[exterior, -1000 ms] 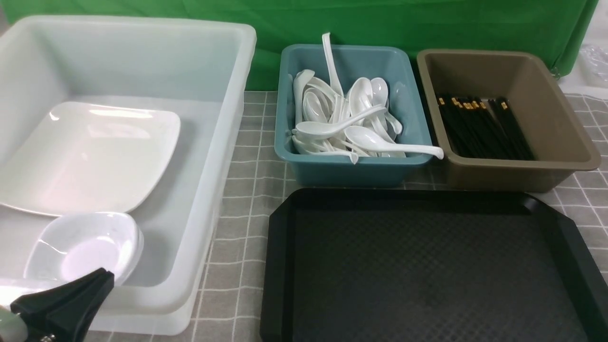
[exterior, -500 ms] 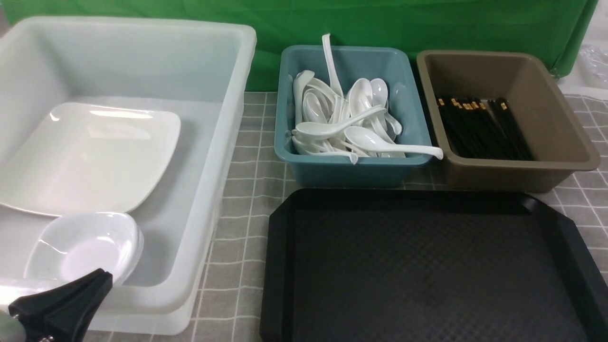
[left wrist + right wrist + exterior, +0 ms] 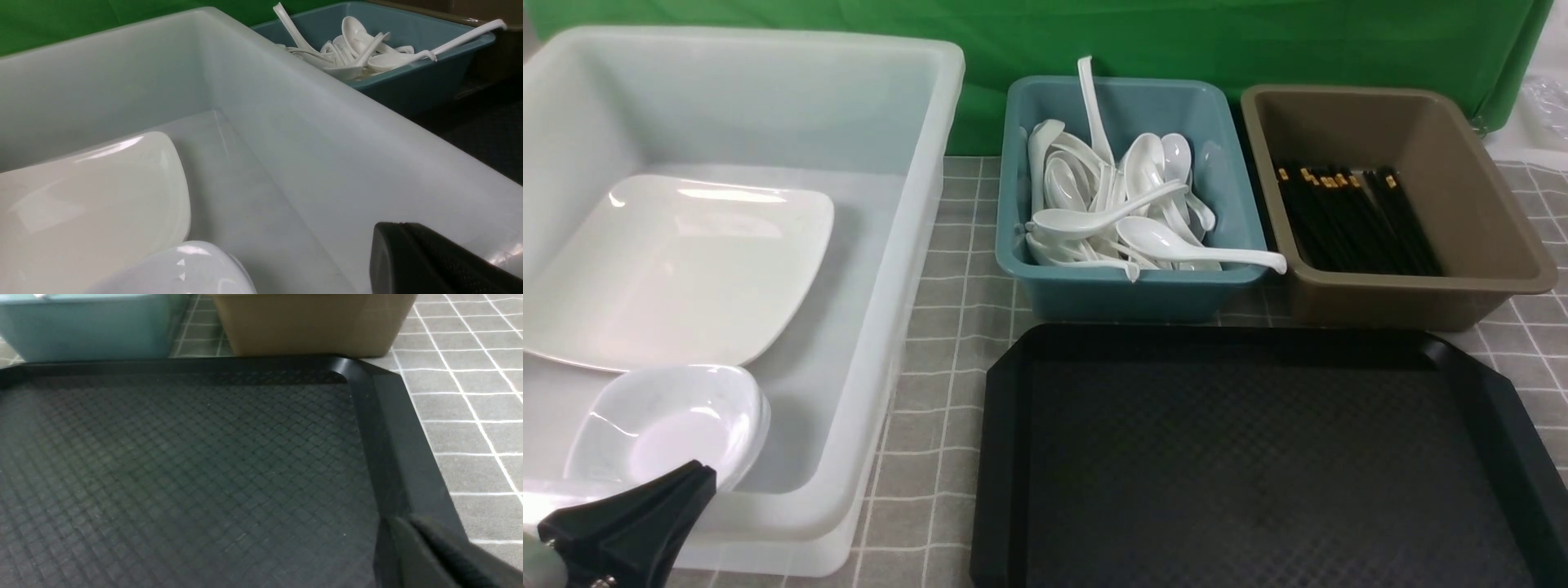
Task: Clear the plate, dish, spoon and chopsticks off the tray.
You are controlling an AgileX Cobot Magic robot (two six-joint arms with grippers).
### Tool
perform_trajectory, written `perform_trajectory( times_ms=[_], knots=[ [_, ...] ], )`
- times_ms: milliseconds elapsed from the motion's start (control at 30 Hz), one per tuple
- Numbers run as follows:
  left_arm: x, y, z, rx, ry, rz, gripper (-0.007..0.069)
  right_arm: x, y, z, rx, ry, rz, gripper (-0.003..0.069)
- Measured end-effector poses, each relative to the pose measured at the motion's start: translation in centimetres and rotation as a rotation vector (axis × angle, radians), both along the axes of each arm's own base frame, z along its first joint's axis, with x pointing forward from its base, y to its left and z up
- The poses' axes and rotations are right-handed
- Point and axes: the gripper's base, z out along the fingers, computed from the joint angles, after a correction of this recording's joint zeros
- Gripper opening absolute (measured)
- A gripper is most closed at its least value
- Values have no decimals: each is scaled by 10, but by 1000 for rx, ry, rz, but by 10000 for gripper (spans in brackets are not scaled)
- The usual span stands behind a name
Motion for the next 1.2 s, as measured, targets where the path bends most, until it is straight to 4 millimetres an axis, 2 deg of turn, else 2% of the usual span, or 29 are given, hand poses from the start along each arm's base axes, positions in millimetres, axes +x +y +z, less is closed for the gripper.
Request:
perform_trajectory(
  times_ms=[800, 867, 1000, 1200],
  knots=[
    [-3, 3, 1, -24, -31, 17, 8, 0, 0, 0, 3, 0, -1, 134],
    [-6, 8, 5, -92, -58, 65, 8, 0, 0, 0, 3, 0, -1, 141],
    [-21, 28, 14, -229, -164, 273, 8, 0, 0, 0, 3, 0, -1, 152],
    [-31, 34, -6, -225, 2, 416, 8, 0, 0, 0, 5, 1, -2, 164]
  ],
)
